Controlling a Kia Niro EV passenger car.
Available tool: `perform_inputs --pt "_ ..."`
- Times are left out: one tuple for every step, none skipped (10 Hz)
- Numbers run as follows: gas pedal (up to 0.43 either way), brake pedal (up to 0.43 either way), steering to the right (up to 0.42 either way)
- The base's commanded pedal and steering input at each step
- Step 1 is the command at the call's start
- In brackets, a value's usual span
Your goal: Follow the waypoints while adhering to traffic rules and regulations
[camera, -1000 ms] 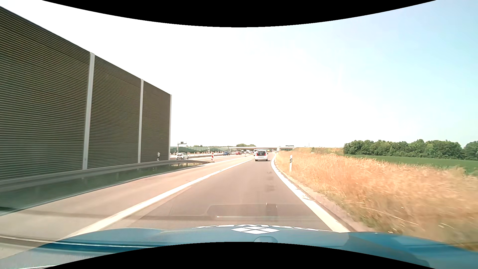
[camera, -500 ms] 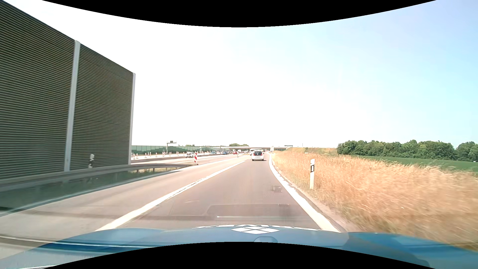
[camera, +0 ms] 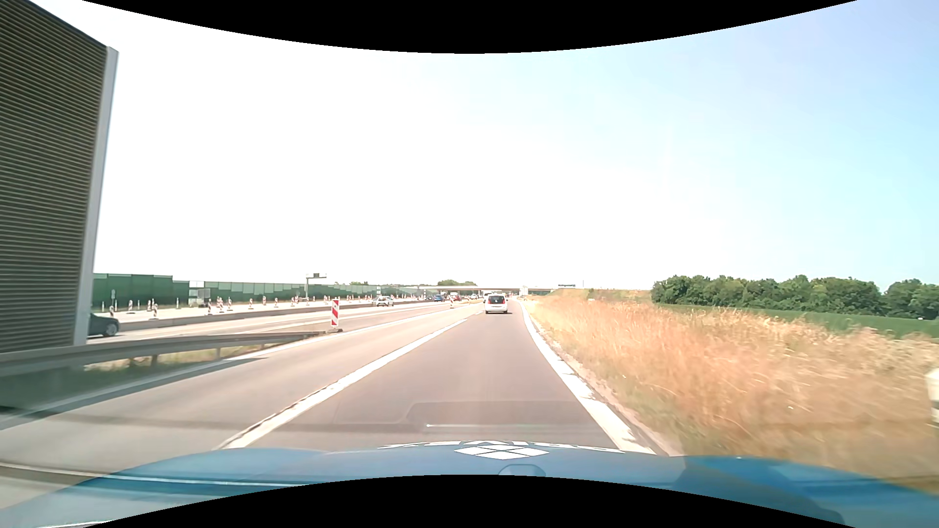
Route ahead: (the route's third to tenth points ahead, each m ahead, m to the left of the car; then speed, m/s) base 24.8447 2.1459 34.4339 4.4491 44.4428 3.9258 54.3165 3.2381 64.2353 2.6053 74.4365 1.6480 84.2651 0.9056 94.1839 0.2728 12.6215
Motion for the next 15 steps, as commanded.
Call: perform_inputs --pt "0.197 0.000 0.014" --pt "0.197 0.000 0.012" --pt "0.189 0.000 0.008" --pt "0.189 0.000 0.007" --pt "0.189 0.000 0.007" --pt "0.189 0.000 0.007" --pt "0.189 0.000 0.005" --pt "0.177 0.000 0.003" --pt "0.177 0.000 0.002" --pt "0.177 0.000 0.000" --pt "0.177 0.000 -0.001" --pt "0.177 0.000 -0.003" --pt "0.177 0.000 -0.004" --pt "0.189 0.000 -0.004" --pt "0.189 0.000 -0.005"
